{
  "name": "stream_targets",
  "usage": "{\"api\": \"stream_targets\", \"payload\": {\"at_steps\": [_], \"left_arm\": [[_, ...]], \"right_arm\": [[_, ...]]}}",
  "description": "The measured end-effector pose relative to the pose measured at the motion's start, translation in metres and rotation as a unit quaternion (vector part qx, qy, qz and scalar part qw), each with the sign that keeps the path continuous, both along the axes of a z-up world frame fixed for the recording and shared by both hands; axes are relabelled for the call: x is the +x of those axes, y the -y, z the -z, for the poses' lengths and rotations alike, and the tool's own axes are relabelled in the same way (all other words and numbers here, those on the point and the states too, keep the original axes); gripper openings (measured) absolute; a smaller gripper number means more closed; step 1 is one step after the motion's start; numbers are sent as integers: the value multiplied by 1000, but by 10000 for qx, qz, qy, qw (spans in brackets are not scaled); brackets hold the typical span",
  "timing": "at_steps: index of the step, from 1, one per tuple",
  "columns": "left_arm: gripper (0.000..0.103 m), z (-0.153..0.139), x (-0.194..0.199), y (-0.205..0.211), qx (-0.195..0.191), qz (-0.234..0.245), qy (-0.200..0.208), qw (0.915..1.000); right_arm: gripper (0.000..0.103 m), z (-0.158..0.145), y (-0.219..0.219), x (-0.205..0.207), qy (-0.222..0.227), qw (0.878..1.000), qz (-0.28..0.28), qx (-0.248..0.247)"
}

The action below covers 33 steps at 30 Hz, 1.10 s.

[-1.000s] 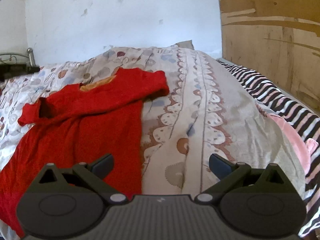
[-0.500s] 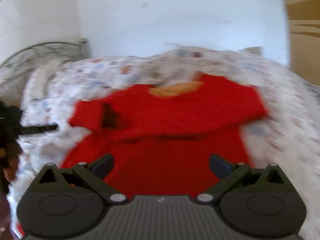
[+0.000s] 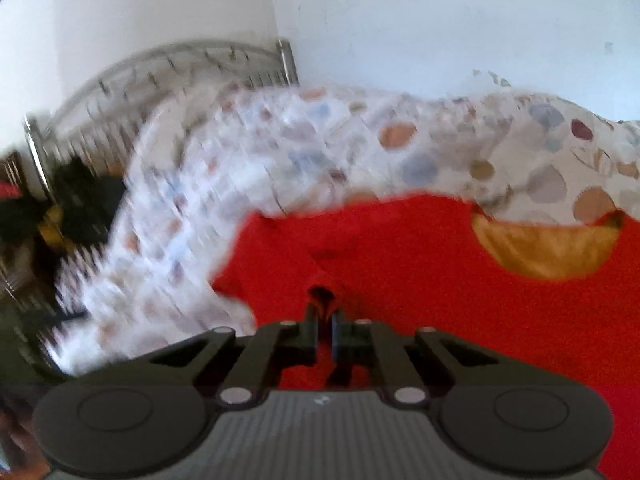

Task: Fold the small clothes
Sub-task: 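Close the right gripper on the side edge of the shirt body, then lift the side edge and fold it inward, then open the right gripper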

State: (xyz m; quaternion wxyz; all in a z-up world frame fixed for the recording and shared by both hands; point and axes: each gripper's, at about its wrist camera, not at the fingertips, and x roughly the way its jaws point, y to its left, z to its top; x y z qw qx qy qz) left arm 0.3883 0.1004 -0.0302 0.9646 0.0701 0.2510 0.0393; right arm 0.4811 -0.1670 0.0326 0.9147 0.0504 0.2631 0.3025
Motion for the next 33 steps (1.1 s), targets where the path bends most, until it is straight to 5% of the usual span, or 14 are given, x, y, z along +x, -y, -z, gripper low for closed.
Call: {"api": "stream_targets", "payload": {"at_steps": [5,12,17,22,33], "left_arm": [[102,0,25,25,54,276,102,9996],[102,7,96,79,580,471,206,9970],[98,4,131,80,629,-90,258,9976],[99,-5,132,50,498,-498,321,9970],[98,6,109,13,352,-225,-395,9983]], "right_arm": [[6,-58,35,2,-199,9904,46,1364],[6,-128,43,16,-57,9856,-152,1683],[6,-149,56,8,219,9864,-76,1629],[5,-120,94,-14,103,9872,438,1531],[0,34,134,-45,-1188,9764,1379,1166]]}}
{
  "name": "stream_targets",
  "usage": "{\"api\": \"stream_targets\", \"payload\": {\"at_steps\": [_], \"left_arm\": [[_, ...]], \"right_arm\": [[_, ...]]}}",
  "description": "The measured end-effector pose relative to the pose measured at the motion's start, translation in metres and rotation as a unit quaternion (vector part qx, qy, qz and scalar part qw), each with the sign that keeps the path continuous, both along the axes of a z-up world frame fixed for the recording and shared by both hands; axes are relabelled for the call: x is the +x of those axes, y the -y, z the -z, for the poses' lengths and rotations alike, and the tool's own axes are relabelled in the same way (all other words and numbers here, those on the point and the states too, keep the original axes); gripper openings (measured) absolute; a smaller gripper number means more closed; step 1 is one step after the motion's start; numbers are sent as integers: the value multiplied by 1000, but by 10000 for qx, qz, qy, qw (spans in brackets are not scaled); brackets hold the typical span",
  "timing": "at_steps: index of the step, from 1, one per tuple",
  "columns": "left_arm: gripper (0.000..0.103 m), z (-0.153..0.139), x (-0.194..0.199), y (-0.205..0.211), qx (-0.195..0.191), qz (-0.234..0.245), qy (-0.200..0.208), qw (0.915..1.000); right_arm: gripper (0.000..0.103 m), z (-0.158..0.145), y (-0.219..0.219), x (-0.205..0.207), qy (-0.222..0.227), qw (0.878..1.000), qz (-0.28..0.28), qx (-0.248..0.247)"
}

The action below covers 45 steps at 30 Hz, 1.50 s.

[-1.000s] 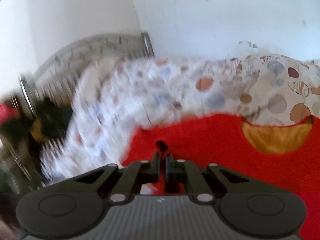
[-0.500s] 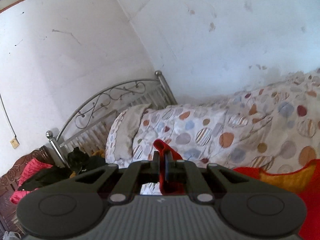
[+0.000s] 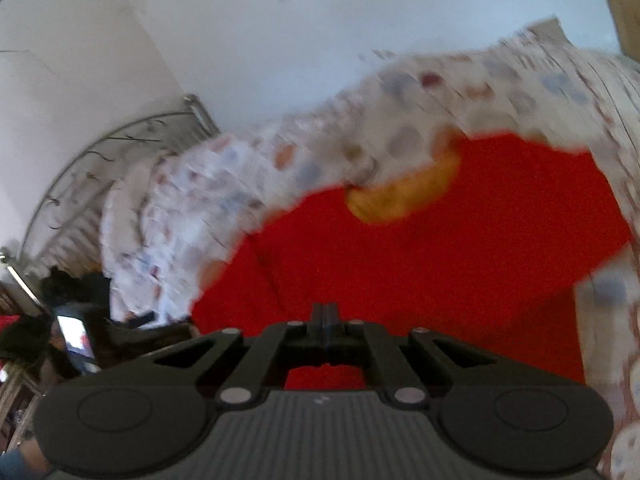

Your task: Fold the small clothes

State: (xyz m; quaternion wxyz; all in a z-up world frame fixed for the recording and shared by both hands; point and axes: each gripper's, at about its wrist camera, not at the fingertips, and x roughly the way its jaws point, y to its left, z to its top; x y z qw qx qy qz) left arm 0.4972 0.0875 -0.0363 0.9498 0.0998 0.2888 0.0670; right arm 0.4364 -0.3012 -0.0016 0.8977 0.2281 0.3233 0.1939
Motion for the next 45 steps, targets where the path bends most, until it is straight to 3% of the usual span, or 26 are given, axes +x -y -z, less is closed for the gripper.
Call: {"api": "stream_targets", "payload": {"at_steps": [4,7,8,10,11,15,17,18,19,24,27,34,39,45], "left_arm": [[99,3,-27,-8,-159,68,-159,9997],[102,-1,-47,-18,-390,53,-147,9991],[102,-3,-51,-20,-428,23,-118,9990],[102,-8,-56,-23,-488,-16,-69,9988],[102,-11,-56,-24,-511,-40,-40,9987],[102,-21,-49,-20,-512,-78,91,9986],[102,-23,-44,-16,-490,-178,164,9985],[102,-24,-41,-14,-503,-226,198,9983],[102,-25,-39,-13,-530,-244,220,9981],[102,-29,-27,-6,-626,-204,345,9972],[102,-29,-14,4,-666,-119,376,9970],[102,-14,35,35,-517,2,226,9984],[103,13,57,39,-284,-122,-87,9995],[103,28,48,25,-910,-269,28,9955]], "right_arm": [[1,23,-2,-8,-168,9998,61,-68],[12,33,-3,-17,-241,9997,-9,52],[17,36,-3,-19,-256,9996,-5,113],[56,39,-4,-22,-210,9996,-18,210],[59,39,-7,-21,-190,9996,-2,225],[58,40,-25,-13,-96,9999,38,-40],[35,41,-37,-10,-110,9991,165,-367],[9,40,-42,-10,-131,9986,191,-483],[7,39,-46,-11,-118,9982,215,-545],[6,20,-27,-40,272,9990,336,-141],[6,12,-14,-54,409,9973,574,-222],[6,41,-3,-53,-73,9966,729,-377],[6,53,-10,-57,-92,9962,667,-557],[9,51,-20,-65,67,9942,542,-923]]}}
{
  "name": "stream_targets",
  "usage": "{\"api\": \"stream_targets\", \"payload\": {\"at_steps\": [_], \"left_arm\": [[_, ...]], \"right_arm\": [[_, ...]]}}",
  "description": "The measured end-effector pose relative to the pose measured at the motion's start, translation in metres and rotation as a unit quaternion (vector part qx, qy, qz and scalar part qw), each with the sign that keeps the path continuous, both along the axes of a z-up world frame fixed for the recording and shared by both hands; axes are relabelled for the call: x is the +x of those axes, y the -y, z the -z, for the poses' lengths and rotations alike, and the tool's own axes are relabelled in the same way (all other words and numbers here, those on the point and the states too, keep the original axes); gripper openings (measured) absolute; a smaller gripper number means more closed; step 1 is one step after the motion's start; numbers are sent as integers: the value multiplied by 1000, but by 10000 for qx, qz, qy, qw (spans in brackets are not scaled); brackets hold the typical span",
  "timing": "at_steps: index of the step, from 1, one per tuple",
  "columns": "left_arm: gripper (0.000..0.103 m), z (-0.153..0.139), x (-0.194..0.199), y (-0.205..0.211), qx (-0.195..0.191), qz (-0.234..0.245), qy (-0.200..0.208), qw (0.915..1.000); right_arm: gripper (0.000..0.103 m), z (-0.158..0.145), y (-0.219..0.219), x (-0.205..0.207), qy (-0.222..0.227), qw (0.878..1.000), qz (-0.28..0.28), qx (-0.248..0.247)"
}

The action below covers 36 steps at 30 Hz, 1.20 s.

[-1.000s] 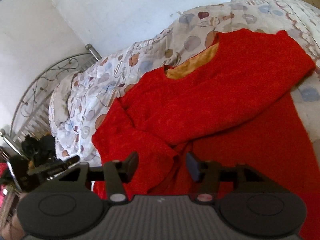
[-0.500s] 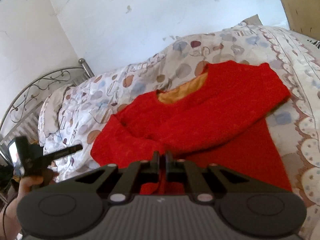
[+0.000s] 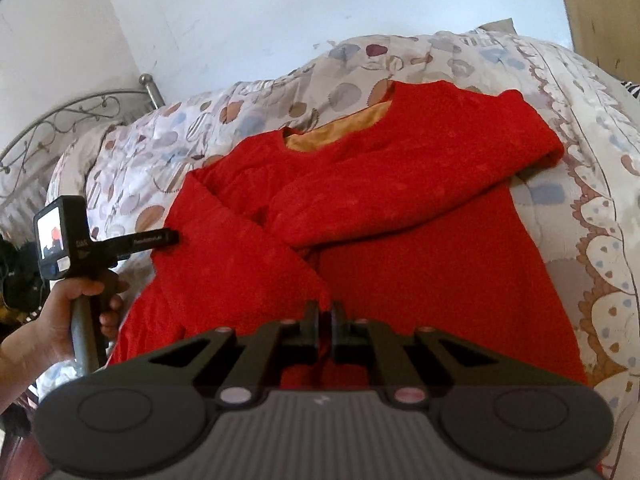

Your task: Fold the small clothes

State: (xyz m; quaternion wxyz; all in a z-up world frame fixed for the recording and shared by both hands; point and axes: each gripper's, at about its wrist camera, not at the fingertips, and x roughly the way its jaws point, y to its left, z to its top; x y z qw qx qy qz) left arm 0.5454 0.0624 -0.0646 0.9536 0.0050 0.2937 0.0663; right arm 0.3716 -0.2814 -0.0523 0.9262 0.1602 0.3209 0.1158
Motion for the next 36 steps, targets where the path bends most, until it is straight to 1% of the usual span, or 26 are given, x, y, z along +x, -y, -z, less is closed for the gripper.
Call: {"api": "stream_targets", "payload": {"at_steps": [1,2,3,4,5,6,7,9,11,13,14,16,17,18,19,21,23,25,28,32,34,36], "left_arm": [[103,-2,-3,-1,-42,-31,-23,10000],[102,-6,-6,-2,-40,-58,-34,10000],[102,-9,-11,-1,-2,-77,-28,10000],[102,-12,-18,0,82,-93,1,9999],[102,-15,-24,2,180,-95,28,9998],[102,-16,-31,4,301,-84,29,9995],[102,-16,-38,8,462,-74,-26,9989],[102,-15,-51,15,757,-6,-180,9970],[102,-14,-66,20,1044,85,-280,9941],[102,-13,-84,21,1218,135,-311,9920],[102,-13,-93,21,1244,133,-318,9916],[102,-16,-113,17,1166,112,-318,9926],[102,-19,-123,15,1094,103,-312,9935],[102,-22,-133,13,1029,95,-300,9942],[102,-25,-144,12,966,83,-295,9949],[102,-30,-164,12,845,71,-320,9959],[102,-34,-185,14,720,156,-381,9966],[102,-38,-202,20,650,332,-450,9963],[102,-44,-230,31,601,626,-410,9954],[102,-49,-262,49,599,1055,-274,9922],[102,-50,-275,55,571,1242,-251,9903],[102,-50,-284,60,552,1398,-236,9884]], "right_arm": [[12,-1,1,-1,15,10000,19,-4],[14,-3,2,-3,39,10000,44,-30],[18,-4,3,-4,59,9999,46,-77],[26,-4,4,-6,69,9999,30,-135],[32,-4,4,-8,63,9998,19,-196],[42,-3,5,-10,45,9997,17,-243],[48,-1,6,-13,12,9996,16,-297],[52,1,9,-17,4,9991,1,-417],[60,2,11,-28,27,9984,-41,-558],[74,0,14,-40,75,9980,-120,-621],[78,-1,16,-48,97,9976,-168,-662],[93,-4,21,-63,183,9967,-222,-760],[96,-5,25,-72,238,9962,-264,-791],[101,-7,30,-80,271,9962,-329,-764],[103,-8,37,-87,293,9964,-403,-689],[103,-11,50,-103,289,9968,-495,-558],[103,-15,60,-118,297,9961,-519,-647],[103,-19,66,-130,316,9942,-517,-894],[103,-24,67,-153,381,9874,-629,-1403],[103,-28,57,-188,610,9697,-972,-2157],[103,-27,52,-204,658,9643,-1109,-2315],[103,-25,50,-216,654,9629,-1227,-2313]]}}
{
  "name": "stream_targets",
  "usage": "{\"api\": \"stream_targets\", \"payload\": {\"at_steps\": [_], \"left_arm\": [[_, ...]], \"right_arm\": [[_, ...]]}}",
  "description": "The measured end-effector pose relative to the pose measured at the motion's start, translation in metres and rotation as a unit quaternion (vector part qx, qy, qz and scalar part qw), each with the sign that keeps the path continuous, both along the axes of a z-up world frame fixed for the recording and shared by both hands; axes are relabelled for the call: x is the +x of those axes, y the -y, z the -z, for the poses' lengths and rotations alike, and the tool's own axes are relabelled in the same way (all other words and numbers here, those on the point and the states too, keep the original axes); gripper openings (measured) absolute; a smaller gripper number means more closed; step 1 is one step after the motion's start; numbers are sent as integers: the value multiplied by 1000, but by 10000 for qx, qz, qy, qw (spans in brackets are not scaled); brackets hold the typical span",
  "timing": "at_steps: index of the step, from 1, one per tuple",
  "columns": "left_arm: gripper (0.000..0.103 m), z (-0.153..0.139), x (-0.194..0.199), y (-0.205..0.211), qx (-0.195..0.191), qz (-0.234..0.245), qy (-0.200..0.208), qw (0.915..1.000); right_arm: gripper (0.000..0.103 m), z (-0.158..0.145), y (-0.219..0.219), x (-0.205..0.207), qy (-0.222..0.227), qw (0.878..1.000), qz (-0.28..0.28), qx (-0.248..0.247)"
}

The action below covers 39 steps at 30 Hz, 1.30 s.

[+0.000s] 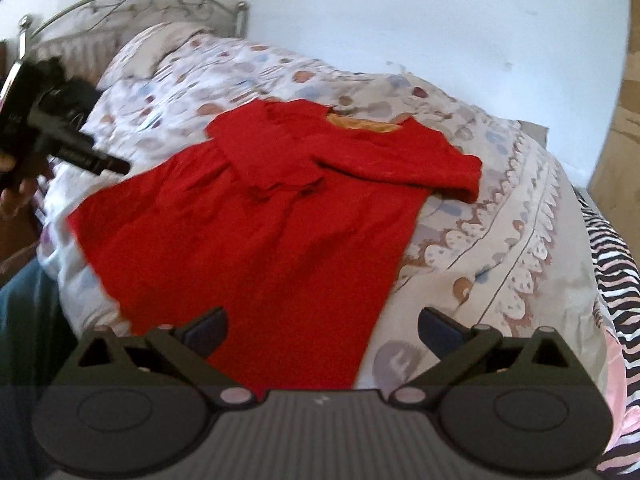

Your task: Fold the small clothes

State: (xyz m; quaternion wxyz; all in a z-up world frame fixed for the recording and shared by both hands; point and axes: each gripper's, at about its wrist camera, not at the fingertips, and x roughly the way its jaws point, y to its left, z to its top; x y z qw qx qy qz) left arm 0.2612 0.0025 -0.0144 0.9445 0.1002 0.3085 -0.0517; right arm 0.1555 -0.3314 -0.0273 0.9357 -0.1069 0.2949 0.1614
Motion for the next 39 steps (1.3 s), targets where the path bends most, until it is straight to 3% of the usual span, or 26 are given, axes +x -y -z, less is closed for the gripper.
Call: {"api": "stream_targets", "payload": {"at_steps": [4,10,13,18,22,31,35,36,37,38,39], "left_arm": [[102,1,-13,3,-44,207,-76,9997],[102,3,-26,4,-78,316,-67,9994],[102,3,-31,3,-144,337,-63,9993],[102,4,-35,6,-95,384,-70,9992],[102,4,-37,6,-103,375,-46,9992],[102,7,-41,7,-122,381,-67,9992],[102,10,-42,7,-314,390,-182,9986],[102,10,-43,6,-393,395,-197,9983],[102,9,-44,5,-473,399,-193,9979],[102,9,-45,5,-547,408,-173,9975],[102,9,-46,4,-602,423,-155,9972]], "right_arm": [[103,9,-4,-15,-119,9996,-208,-122],[103,32,-33,-29,-121,9902,-744,-1180],[103,42,-45,-33,161,9823,-843,-1663],[103,42,-49,-37,620,9773,-636,-1923],[103,45,-51,-39,1088,9594,-243,-2589],[103,67,-58,-65,1722,9086,-651,-3750],[101,70,-59,-62,1831,9049,-665,-3783],[92,69,-59,-62,1835,9061,-747,-3737],[74,68,-60,-63,1850,9069,-848,-3690],[64,69,-62,-65,1899,9045,-938,-3701],[48,69,-63,-66,1941,9000,-1016,-3768]]}}
